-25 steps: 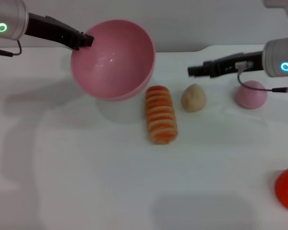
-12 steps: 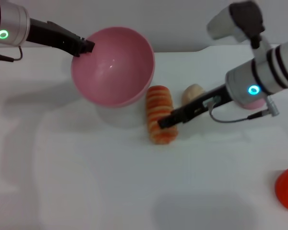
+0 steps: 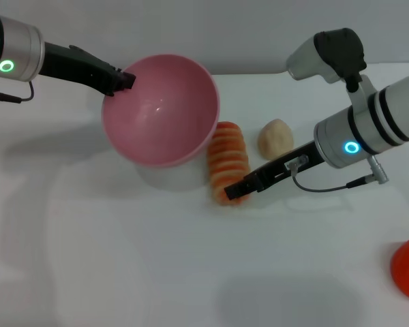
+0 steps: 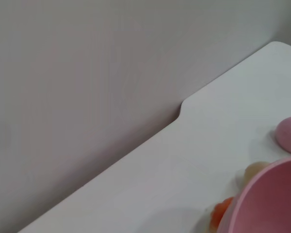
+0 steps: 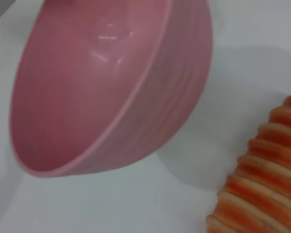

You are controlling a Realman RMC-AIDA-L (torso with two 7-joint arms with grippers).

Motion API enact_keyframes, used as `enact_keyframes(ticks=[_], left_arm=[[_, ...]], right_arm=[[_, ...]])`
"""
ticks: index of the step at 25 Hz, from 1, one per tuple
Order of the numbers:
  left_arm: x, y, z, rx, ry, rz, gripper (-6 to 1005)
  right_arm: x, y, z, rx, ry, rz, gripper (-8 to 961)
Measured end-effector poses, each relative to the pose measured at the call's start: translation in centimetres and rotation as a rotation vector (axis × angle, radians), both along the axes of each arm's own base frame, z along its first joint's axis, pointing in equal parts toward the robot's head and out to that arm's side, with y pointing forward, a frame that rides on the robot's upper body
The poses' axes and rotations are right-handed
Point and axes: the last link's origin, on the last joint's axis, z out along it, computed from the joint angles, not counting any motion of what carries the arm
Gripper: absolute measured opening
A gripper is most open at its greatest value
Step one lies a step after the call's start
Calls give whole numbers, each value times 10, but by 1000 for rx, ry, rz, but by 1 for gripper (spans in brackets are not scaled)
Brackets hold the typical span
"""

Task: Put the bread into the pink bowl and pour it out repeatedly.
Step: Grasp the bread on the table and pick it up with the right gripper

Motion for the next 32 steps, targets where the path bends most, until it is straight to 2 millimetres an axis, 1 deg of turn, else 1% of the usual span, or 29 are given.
enact_keyframes(ticks=[11, 16, 22, 25, 29, 32], left_arm=[[-3, -5, -7, -25, 3, 6, 59], [-4, -6, -8, -27, 2, 9, 59], [-5, -5, -6, -21, 2, 14, 59], [-5, -4, -4, -16, 3, 14, 59], [-5, -4, -4, -15, 4, 12, 60], [-3, -3, -4, -14, 5, 7, 60]], right_arm=[[6, 4, -11, 56, -41, 22, 560], [1, 8, -11, 69, -41, 40, 560], [-16, 8, -5, 49, -13, 67, 561], [-23, 6, 2, 41, 0, 66, 561], [-25, 9, 15, 99, 19, 81, 561], [-32, 13, 22, 144, 16, 117, 560]])
